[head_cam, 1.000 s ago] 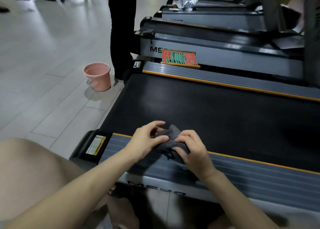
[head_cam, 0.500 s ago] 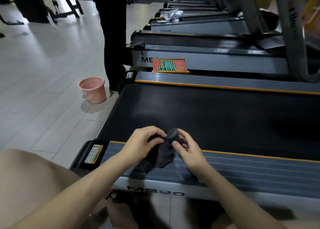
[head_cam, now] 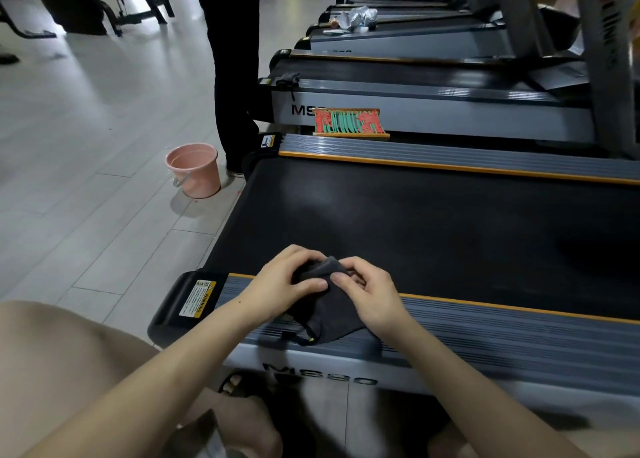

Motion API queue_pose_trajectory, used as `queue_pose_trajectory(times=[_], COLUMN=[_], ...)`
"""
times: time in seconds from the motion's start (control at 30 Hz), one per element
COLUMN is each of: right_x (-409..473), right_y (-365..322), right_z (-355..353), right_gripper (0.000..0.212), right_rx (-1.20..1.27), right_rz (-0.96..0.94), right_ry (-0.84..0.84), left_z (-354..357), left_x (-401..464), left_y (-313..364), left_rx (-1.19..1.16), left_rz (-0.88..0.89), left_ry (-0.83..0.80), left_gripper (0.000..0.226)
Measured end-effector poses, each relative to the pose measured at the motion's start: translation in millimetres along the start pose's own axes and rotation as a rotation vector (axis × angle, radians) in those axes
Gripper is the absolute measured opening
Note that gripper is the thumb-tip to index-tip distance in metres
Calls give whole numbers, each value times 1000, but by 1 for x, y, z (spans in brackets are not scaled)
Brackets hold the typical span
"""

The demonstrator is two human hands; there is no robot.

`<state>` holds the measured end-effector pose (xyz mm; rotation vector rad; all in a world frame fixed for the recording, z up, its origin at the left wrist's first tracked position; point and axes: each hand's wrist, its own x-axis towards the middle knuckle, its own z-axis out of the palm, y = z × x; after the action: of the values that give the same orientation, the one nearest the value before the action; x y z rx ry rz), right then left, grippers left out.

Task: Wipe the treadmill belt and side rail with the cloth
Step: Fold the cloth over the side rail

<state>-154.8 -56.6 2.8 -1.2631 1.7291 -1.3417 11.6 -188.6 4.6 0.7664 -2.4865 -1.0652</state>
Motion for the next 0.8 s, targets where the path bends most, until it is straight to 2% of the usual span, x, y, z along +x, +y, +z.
queue_pose_trajectory(times=[0.13, 0.3, 0.4, 0.47, 0.53, 0.67, 0.8], right_x=[4, 1, -3, -1, 4, 20, 30], right_y=[6, 28, 44, 49, 46, 44, 62], right_z=[1, -6, -8, -8, -8, -10, -5], right_gripper=[8, 20, 20, 13, 13, 17, 17], right_rx=[-26, -87, -215, -235, -133, 4, -106], right_rz=[-19, 66, 99, 105, 118, 176, 252], right_ry=[-30, -135, -209, -185, -170, -128, -27], left_z=[-1, -3, -6, -11, -18, -24, 4], left_x=[1, -5, -8, -10, -10, -14, -18], left_y=[-3, -1, 2, 1, -8, -37, -65], left_rx=[21, -77, -155, -184, -188, -234, -337], left_rz=[0, 28, -27, -70, -131, -291, -447], left_ry=[87, 76, 170, 262, 333, 331, 322], left_gripper=[16, 12, 10, 10, 10, 11, 13])
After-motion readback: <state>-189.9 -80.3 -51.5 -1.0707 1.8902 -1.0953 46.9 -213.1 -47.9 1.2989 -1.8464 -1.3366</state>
